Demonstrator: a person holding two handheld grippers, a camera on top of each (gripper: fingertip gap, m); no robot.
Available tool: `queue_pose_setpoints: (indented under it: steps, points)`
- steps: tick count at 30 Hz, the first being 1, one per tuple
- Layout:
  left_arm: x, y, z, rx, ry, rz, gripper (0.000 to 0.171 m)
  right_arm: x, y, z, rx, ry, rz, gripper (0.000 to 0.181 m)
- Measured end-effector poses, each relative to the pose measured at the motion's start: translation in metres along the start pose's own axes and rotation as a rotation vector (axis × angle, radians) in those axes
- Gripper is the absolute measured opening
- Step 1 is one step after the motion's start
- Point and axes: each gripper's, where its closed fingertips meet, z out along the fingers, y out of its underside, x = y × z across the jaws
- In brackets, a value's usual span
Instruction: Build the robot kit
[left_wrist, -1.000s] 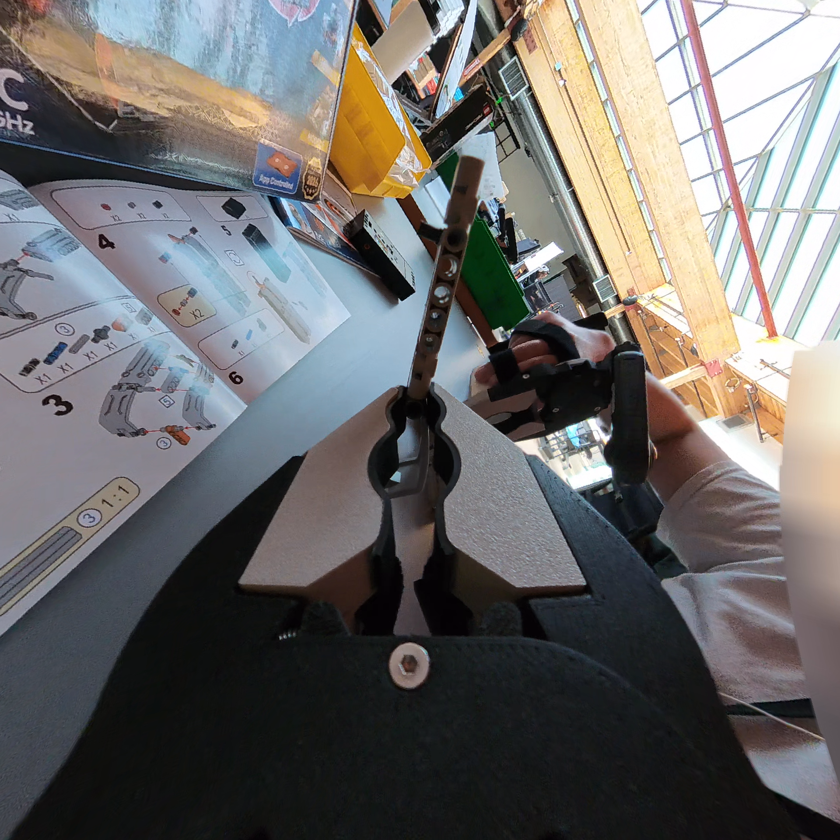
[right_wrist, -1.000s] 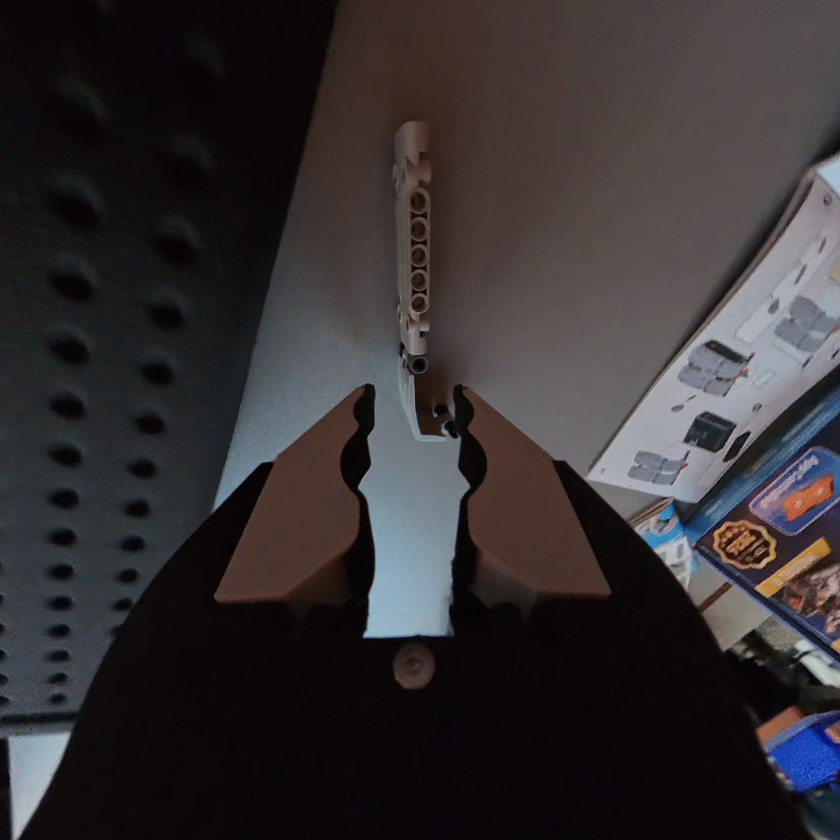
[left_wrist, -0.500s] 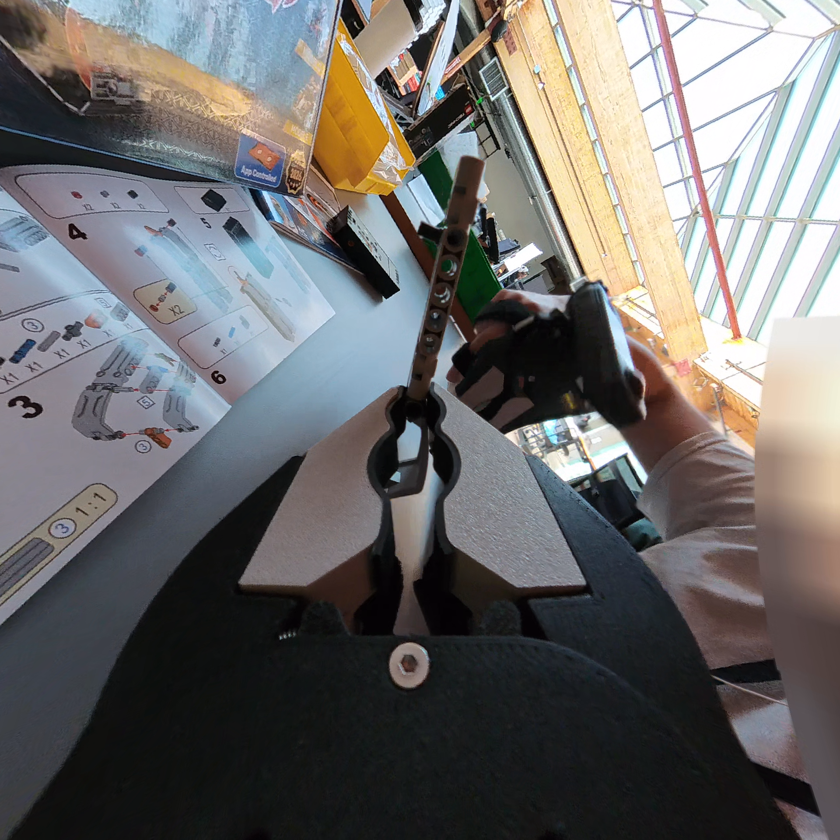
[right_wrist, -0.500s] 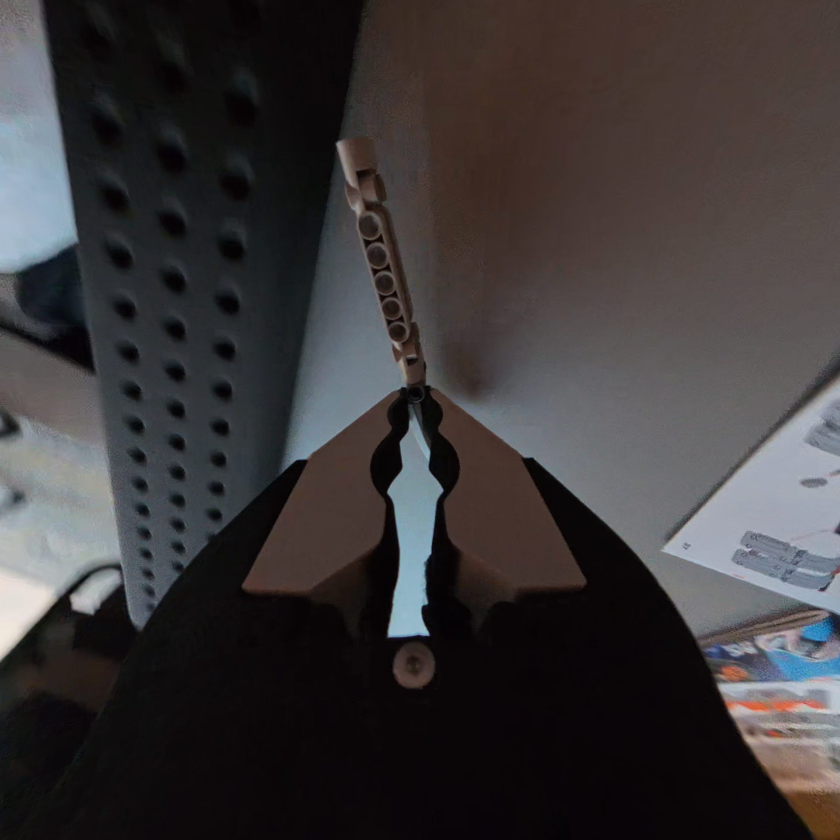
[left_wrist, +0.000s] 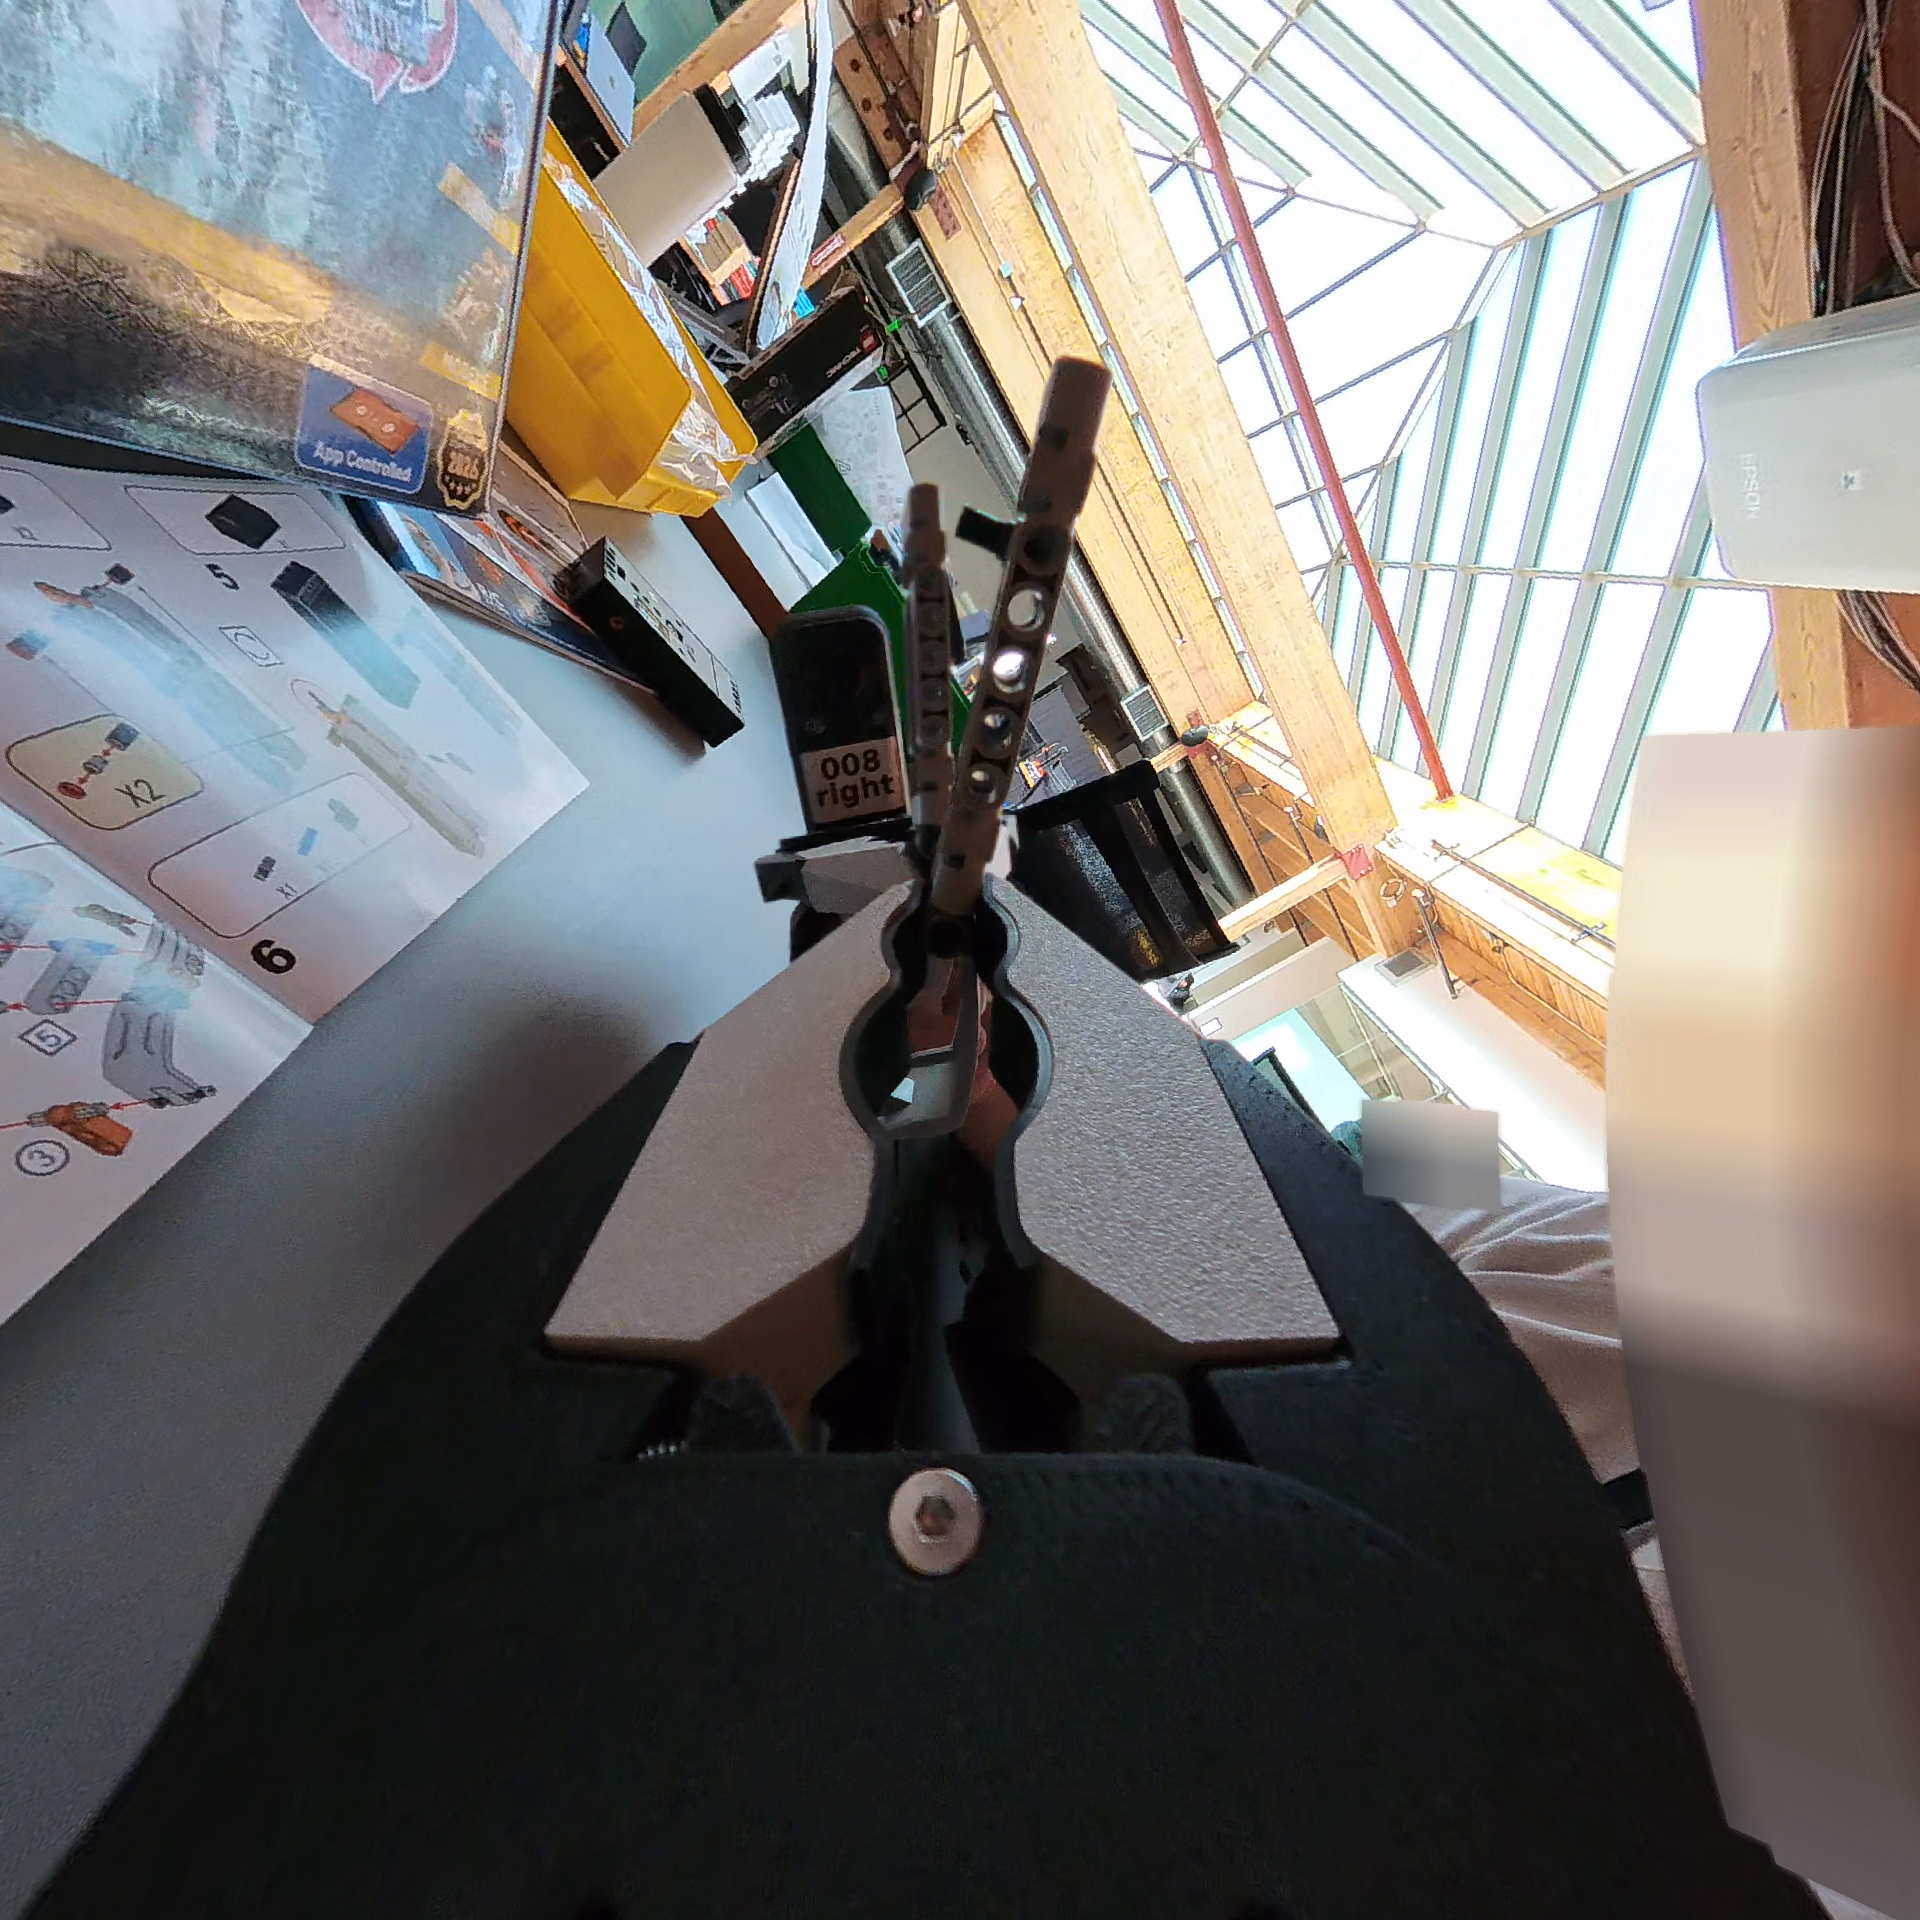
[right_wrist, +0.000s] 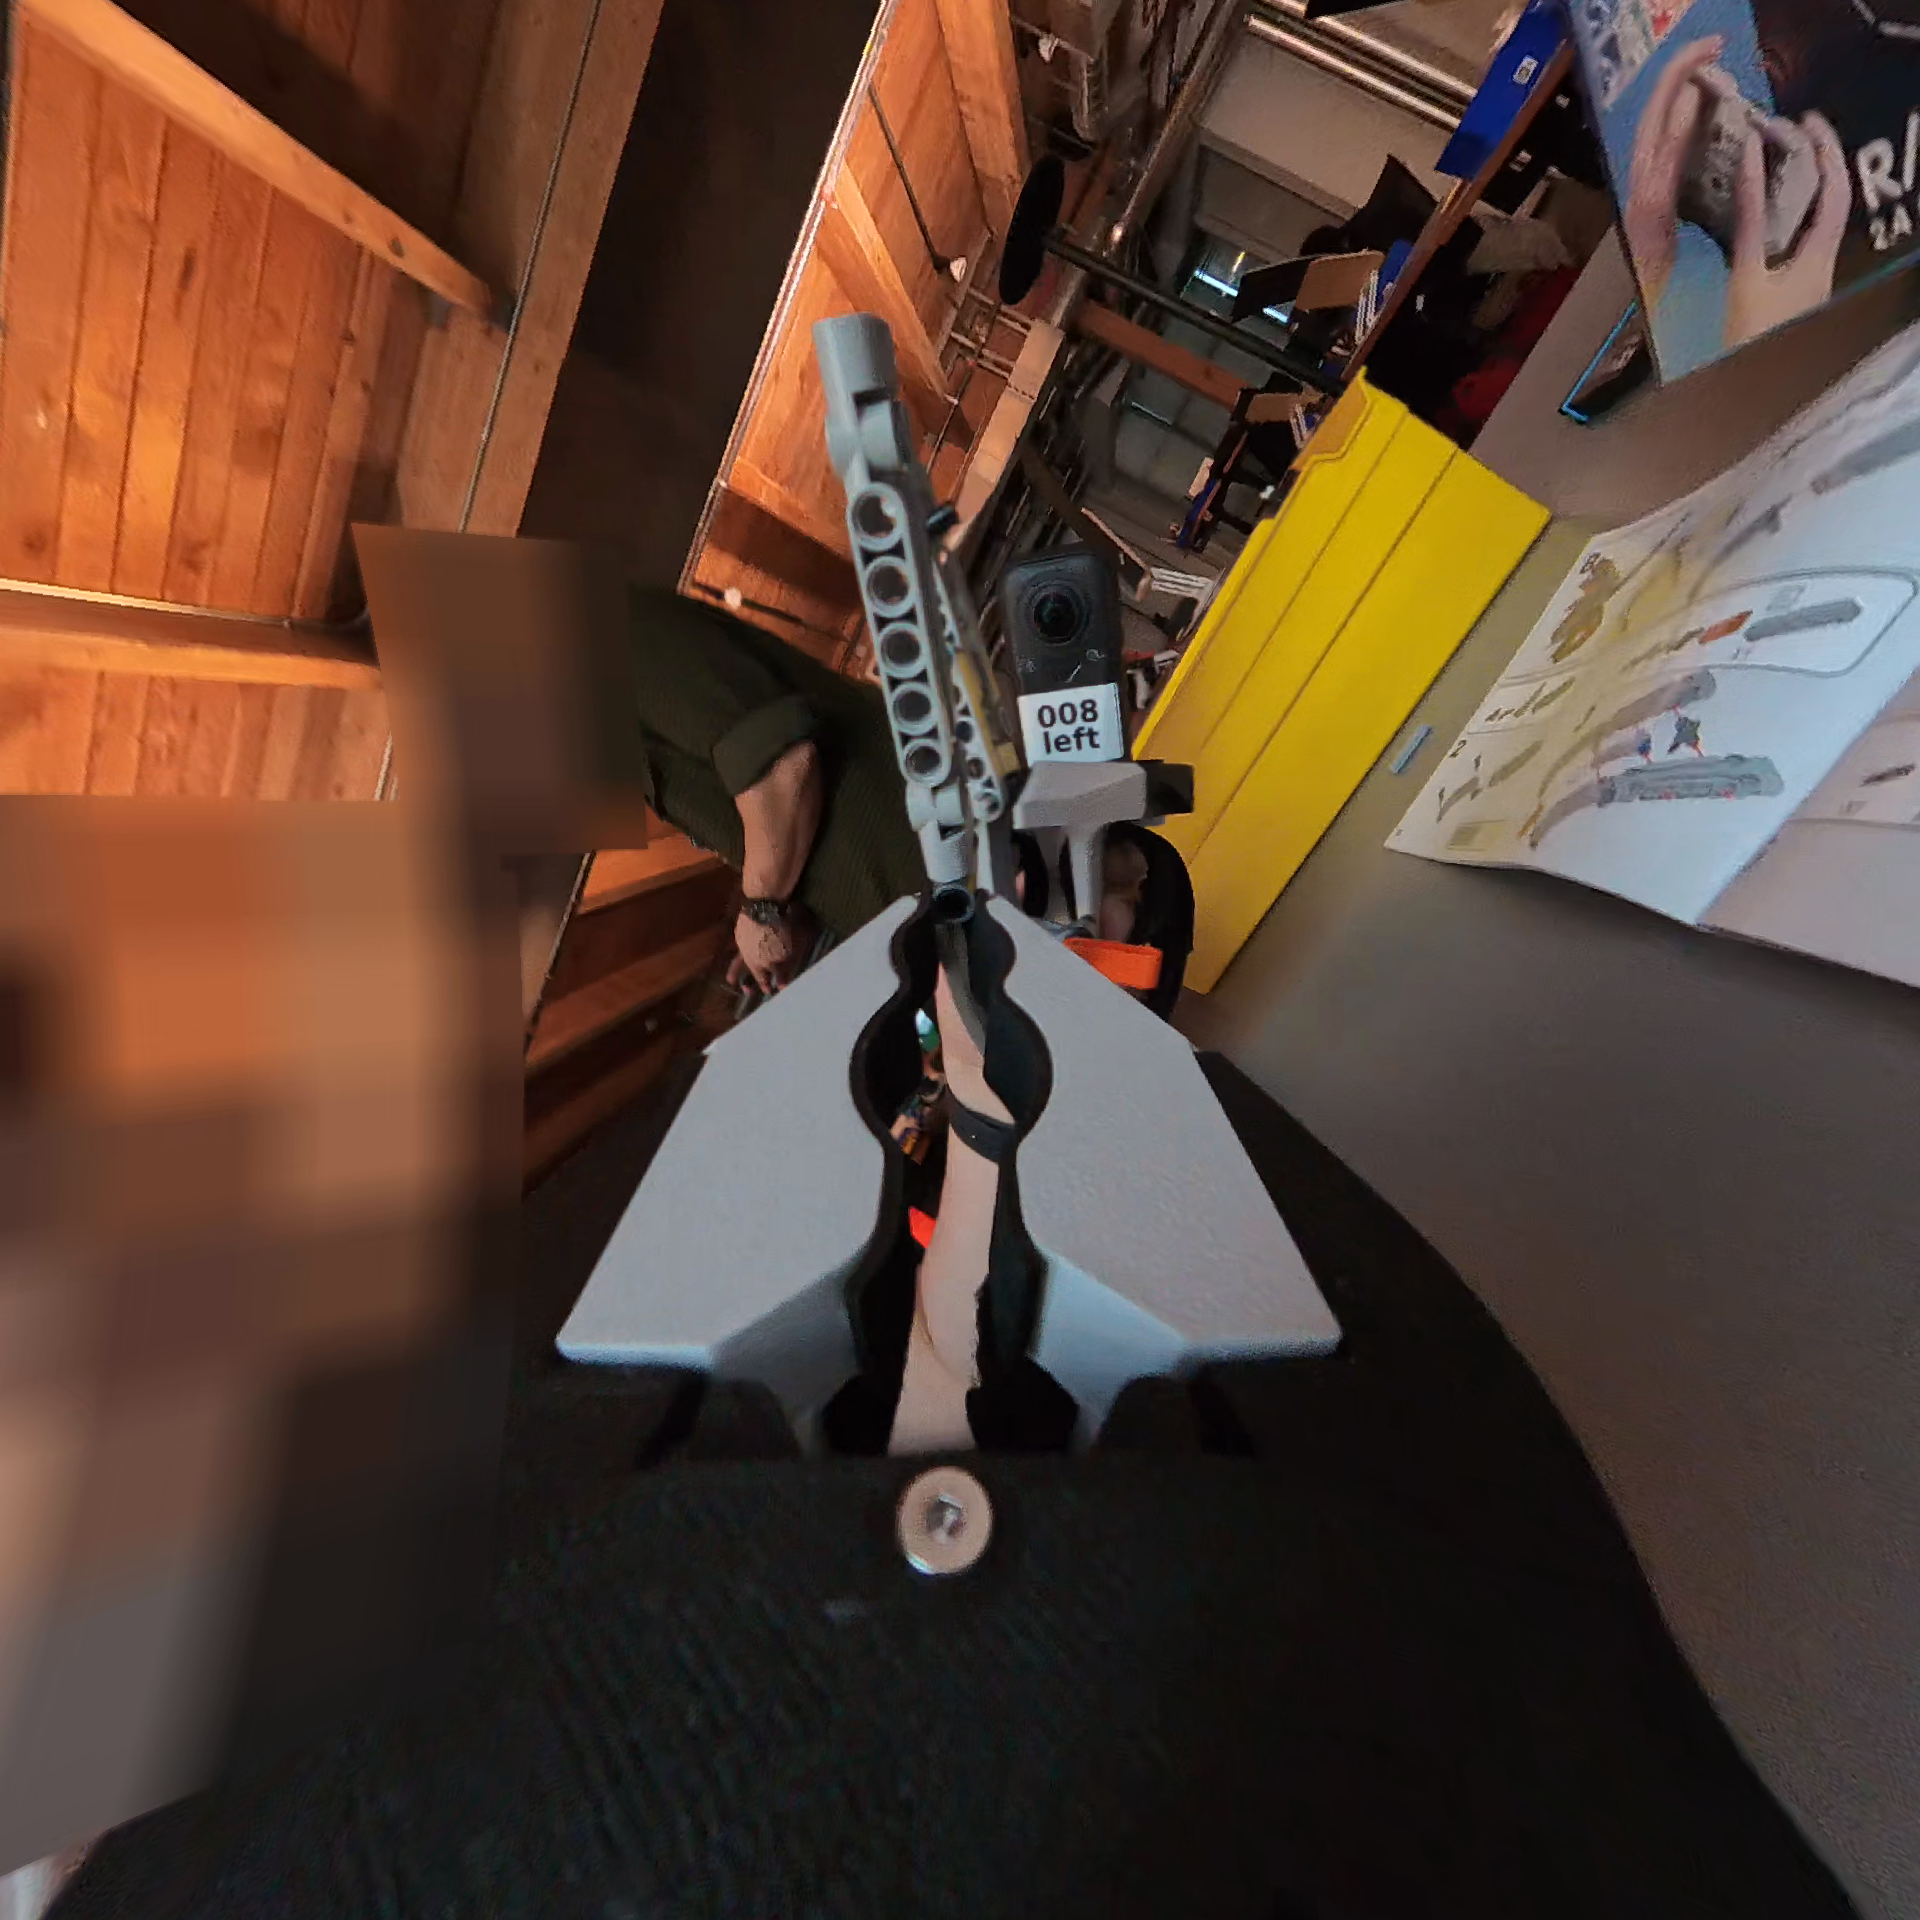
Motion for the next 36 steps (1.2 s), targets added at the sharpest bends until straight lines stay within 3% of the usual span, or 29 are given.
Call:
queue_pose_setpoints:
  steps: [3, 9, 36]
  points:
    - [0.000, -0.002, -0.001, 0.012, 0.011, -0.020, 0.006, 0.008, -0.004, 0.000, 0.049, -0.007, 0.078, 0.001]
    - [-0.007, 0.004, 0.002, -0.013, -0.005, -0.058, 0.006, 0.019, 0.008, 0.004, 0.005, -0.059, 0.246, 0.001]
    - [-0.028, 0.012, 0.003, -0.030, -0.080, -0.124, 0.006, 0.033, 0.005, -0.001, 0.045, -0.111, 0.323, 0.002]
